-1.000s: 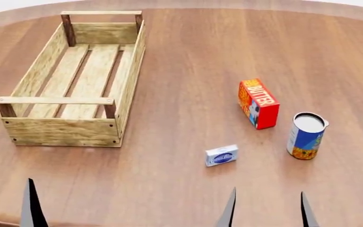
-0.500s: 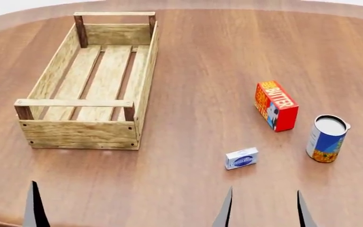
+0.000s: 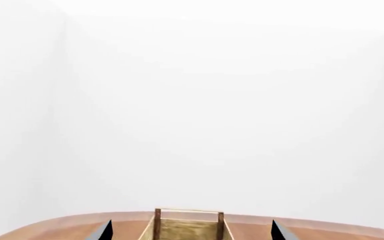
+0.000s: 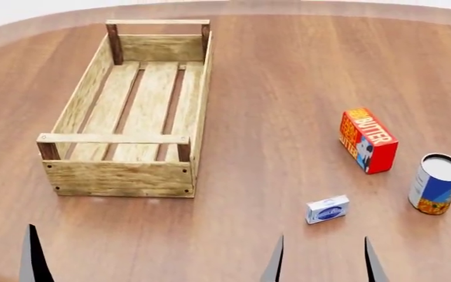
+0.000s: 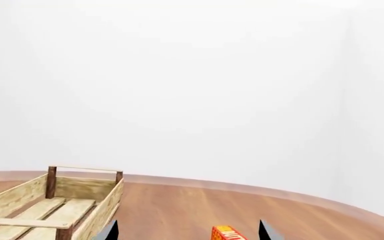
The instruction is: Pick up the cream cheese and put it in the tray.
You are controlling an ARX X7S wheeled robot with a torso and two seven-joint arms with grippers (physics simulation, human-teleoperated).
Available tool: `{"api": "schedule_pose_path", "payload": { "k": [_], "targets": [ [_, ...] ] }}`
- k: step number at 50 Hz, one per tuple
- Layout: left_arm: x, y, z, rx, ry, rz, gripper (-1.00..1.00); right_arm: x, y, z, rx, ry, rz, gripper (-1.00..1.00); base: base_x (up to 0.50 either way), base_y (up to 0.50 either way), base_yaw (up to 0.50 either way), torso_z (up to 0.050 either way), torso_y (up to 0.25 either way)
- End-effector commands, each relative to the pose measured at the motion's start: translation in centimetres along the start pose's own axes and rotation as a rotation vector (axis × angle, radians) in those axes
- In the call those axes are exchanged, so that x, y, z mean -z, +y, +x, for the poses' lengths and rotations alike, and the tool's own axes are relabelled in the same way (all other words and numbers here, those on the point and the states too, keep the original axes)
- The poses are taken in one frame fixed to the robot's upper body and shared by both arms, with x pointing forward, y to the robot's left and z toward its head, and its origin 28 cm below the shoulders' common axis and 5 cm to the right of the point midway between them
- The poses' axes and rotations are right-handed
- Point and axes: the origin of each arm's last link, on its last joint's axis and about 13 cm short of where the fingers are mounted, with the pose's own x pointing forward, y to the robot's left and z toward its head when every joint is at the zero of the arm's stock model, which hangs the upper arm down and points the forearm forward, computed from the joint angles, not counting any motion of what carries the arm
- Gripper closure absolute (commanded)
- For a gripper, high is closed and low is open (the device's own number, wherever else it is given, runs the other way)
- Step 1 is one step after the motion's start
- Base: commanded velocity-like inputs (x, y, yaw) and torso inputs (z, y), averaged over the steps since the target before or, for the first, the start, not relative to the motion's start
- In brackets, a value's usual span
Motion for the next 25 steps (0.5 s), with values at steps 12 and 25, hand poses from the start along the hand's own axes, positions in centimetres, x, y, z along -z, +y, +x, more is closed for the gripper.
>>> {"api": "schedule_pose_path", "payload": {
  "k": [12,25],
  "targets": [
    [0.05,0.04,-0.07,-0.002,-0.001,-0.005,-1.0,0.09,0.05,-0.01,-0.001,0.0,-0.002,-1.0,0.11,0.19,0.0,0.0,0.0],
    [-0.12,-0.02,-0.07,0.0,-0.006,-0.004,-1.0,-0.05,0.04,0.03,0.0,-0.003,-0.007,-1.0,0.11,0.22,0.0,0.0,0.0]
  ]
}}
